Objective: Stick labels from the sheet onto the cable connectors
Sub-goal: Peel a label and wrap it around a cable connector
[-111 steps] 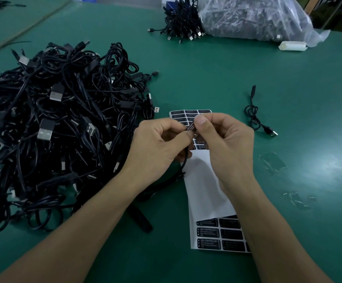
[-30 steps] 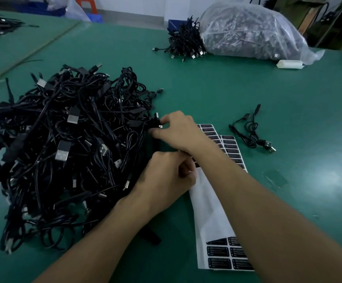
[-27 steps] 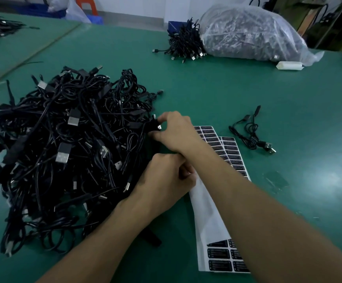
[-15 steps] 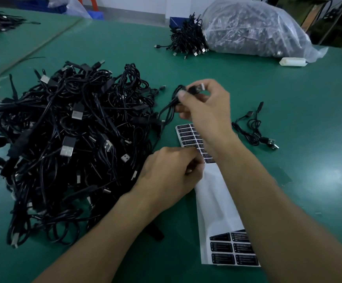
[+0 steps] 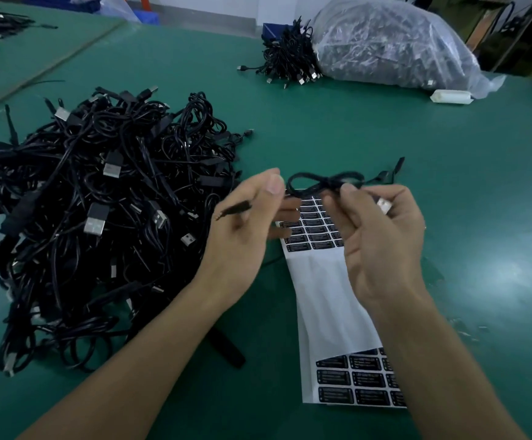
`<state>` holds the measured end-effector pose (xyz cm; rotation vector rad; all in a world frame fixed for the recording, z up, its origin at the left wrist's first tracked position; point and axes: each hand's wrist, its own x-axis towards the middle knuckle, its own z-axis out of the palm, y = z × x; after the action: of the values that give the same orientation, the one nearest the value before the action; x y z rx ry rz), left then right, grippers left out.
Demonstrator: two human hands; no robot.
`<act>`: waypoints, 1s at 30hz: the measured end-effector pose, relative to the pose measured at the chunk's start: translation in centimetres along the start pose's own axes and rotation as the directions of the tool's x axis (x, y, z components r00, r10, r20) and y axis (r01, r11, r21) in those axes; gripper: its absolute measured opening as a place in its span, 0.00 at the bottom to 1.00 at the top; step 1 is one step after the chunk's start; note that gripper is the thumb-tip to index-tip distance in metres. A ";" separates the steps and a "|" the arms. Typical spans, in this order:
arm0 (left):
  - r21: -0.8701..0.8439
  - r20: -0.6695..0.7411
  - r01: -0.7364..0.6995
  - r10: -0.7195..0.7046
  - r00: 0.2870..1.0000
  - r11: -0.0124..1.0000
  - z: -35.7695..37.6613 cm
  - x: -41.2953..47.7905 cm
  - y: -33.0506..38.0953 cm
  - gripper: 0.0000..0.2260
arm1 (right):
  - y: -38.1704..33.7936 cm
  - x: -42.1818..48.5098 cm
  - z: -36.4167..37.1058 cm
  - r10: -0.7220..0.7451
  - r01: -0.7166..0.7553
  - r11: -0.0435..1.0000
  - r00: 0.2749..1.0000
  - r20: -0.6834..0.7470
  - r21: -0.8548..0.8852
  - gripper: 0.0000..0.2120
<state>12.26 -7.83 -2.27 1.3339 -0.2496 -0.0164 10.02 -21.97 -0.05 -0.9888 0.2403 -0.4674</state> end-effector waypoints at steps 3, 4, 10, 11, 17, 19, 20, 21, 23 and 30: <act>-0.127 -0.083 -0.030 0.020 0.996 0.991 0.2 0.2 0.5 0.17 | -0.1 -1.6 -1.0 0.051 -0.048 0.989 0.998 0.020 -0.139 0.13; -0.169 -0.115 -0.037 0.018 0.993 0.985 0.1 0.3 0.6 0.16 | -0.3 -2.2 -1.3 0.093 -0.085 0.977 0.995 0.034 -0.195 0.13; -0.240 -0.197 -0.097 0.049 0.979 0.966 -0.6 0.5 1.1 0.12 | -1.5 -4.0 -3.3 0.350 -0.126 0.697 0.919 0.182 -0.706 0.14; -0.225 -0.212 -0.109 0.061 0.975 0.968 -0.7 0.5 1.1 0.11 | -1.9 -3.8 -3.4 0.394 -0.105 0.635 0.896 0.205 -0.765 0.14; -0.228 -0.249 -0.035 -0.024 0.968 0.973 -0.6 0.7 1.4 0.22 | -3.1 0.3 -4.0 0.080 0.043 0.322 0.994 0.072 -0.946 0.12; -0.213 -0.207 -0.006 -0.039 0.977 0.977 -0.5 0.7 1.3 0.24 | -2.7 1.4 -4.0 0.085 0.050 0.168 0.994 0.065 -0.985 0.18; -0.206 -0.180 0.002 -0.040 0.983 0.979 -0.5 0.7 1.2 0.25 | -2.4 1.9 -3.9 0.138 0.043 0.092 0.989 0.056 -0.995 0.26; -0.194 -0.151 0.010 -0.040 0.988 0.981 -0.5 0.7 1.1 0.25 | -2.1 2.2 -3.7 0.193 0.030 0.030 0.981 0.035 -0.999 0.33; -0.100 -0.104 0.007 -0.017 0.994 0.995 -0.5 0.8 0.9 0.23 | -1.6 2.7 -3.1 0.258 -0.009 -0.019 0.966 -0.014 -1.000 0.41; 0.233 0.036 -0.143 0.138 0.990 0.962 -0.4 0.7 -0.3 0.15 | -1.3 3.6 -2.7 0.266 -0.084 0.045 0.962 -0.069 -0.995 0.22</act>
<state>13.09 -7.60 -2.49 1.5491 -0.3717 0.1232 11.67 -26.35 -0.32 -2.3983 0.6112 0.1372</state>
